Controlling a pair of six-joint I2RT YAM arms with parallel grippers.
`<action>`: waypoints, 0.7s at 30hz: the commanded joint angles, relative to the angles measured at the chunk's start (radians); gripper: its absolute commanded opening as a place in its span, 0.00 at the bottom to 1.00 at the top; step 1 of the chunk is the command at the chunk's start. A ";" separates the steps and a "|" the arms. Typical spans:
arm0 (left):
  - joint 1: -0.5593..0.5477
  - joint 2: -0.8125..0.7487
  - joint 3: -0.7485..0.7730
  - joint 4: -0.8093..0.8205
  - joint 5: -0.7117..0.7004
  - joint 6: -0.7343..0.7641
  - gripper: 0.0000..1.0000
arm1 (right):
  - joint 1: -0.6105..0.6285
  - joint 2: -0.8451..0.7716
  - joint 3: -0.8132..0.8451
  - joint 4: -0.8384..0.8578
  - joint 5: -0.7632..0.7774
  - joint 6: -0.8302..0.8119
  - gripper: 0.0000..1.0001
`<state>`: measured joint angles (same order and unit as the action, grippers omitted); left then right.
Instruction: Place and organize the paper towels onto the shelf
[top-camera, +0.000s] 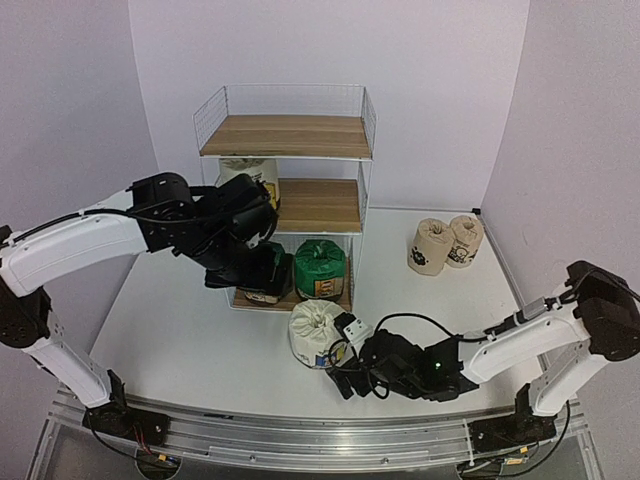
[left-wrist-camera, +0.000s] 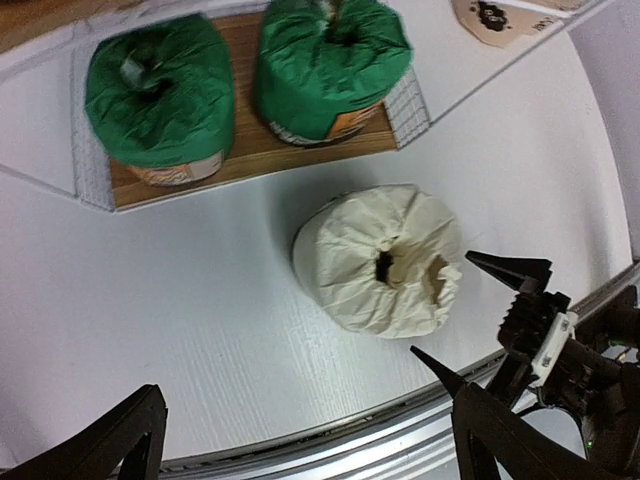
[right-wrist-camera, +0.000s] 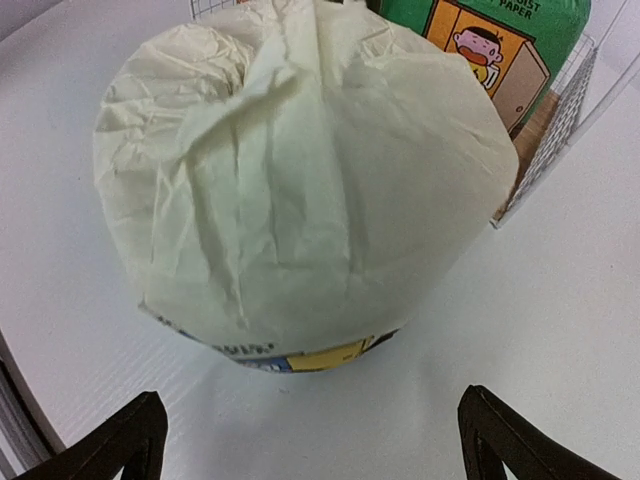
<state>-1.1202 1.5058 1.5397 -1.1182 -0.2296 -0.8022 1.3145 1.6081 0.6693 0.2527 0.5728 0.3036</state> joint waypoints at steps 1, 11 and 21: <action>0.000 -0.104 -0.157 0.028 -0.109 -0.151 1.00 | 0.011 0.078 0.072 0.172 0.068 -0.025 0.98; 0.003 -0.247 -0.317 0.108 -0.120 -0.218 1.00 | 0.014 0.169 0.095 0.280 0.214 -0.034 0.98; 0.003 -0.221 -0.332 0.119 -0.120 -0.229 1.00 | 0.015 0.243 0.123 0.358 0.225 -0.086 0.98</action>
<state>-1.1194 1.2784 1.2180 -1.0268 -0.3275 -1.0162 1.3247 1.8203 0.7529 0.5376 0.7644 0.2430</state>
